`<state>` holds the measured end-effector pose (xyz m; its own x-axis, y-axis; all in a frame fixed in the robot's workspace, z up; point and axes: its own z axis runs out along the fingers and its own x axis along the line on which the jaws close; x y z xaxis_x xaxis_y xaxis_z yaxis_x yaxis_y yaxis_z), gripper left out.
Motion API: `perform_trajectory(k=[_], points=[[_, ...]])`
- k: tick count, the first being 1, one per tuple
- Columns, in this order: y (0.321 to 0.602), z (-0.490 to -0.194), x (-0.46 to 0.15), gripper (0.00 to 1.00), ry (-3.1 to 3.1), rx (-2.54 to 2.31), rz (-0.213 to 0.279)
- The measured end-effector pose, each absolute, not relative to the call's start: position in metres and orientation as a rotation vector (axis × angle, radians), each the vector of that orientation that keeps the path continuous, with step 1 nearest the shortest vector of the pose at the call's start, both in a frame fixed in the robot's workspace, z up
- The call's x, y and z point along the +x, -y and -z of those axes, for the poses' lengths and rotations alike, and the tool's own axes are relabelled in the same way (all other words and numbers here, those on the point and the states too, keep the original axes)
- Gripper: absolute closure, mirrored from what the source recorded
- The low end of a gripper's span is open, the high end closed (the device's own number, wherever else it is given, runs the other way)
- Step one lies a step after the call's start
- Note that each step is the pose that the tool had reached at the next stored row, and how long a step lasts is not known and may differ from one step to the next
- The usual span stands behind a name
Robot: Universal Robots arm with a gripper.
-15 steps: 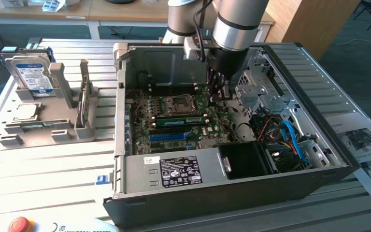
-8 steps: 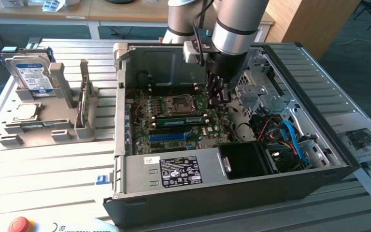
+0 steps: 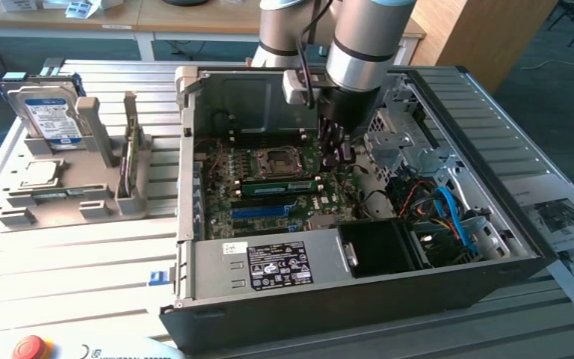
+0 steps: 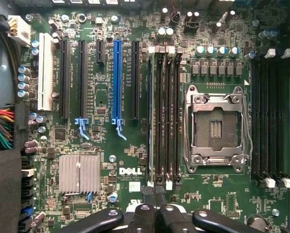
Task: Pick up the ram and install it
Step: 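Press down the ram until it locks into place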
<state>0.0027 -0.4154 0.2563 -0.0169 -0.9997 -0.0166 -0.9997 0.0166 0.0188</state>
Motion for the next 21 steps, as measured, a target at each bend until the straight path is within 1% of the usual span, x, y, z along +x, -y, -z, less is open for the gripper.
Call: perform_trajectory(k=[21], points=[[0.4154, -0.2528, -0.0005, 0.89, 2.239, 2.201, 0.039]])
